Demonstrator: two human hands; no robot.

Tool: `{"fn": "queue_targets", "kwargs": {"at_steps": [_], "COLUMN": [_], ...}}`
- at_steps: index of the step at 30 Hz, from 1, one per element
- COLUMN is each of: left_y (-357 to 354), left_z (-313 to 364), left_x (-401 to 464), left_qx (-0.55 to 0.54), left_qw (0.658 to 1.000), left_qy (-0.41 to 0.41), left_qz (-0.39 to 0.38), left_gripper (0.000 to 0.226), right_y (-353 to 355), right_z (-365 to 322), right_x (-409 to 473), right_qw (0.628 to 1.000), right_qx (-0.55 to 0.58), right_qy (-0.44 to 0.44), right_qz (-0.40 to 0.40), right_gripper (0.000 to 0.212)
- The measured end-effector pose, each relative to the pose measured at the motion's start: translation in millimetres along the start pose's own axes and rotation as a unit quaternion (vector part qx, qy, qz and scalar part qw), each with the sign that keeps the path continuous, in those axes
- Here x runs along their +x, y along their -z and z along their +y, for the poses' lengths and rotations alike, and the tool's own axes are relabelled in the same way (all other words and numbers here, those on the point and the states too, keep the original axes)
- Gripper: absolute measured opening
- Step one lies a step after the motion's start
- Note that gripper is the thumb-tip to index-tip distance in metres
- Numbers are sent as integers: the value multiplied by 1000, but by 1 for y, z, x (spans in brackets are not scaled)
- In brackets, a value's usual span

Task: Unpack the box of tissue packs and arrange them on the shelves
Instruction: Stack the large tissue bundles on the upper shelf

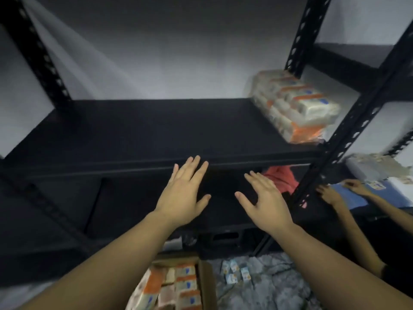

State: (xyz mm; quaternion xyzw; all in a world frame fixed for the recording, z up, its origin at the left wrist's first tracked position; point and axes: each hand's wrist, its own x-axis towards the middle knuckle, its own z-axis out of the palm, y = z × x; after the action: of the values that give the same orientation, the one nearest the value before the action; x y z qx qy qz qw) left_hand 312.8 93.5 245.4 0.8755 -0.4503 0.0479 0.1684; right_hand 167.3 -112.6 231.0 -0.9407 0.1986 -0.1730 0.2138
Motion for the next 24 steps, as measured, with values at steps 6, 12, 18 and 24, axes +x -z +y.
{"fn": "queue_targets", "kwargs": {"at_steps": [6, 12, 18, 24], "left_y": [-51, -111, -201, -268], "left_z": [-27, -86, -160, -200], "left_x": [-90, -170, -251, -285], "left_qx": [-27, -48, -101, -133], "left_qw": [988, 956, 908, 884], "left_qy": [120, 235, 334, 373], "left_qz": [-98, -171, -231, -250], "left_gripper": [87, 89, 73, 74], "right_y": [-60, -134, -252, -344], "right_z": [6, 5, 5, 14], "right_x": [-43, -86, -132, -171], "right_qw": [994, 979, 960, 944], "right_qx": [23, 46, 42, 73], "right_qy": [17, -29, -97, -152], "right_qz": [-104, -196, -260, -283], "right_gripper": [67, 69, 72, 65]}}
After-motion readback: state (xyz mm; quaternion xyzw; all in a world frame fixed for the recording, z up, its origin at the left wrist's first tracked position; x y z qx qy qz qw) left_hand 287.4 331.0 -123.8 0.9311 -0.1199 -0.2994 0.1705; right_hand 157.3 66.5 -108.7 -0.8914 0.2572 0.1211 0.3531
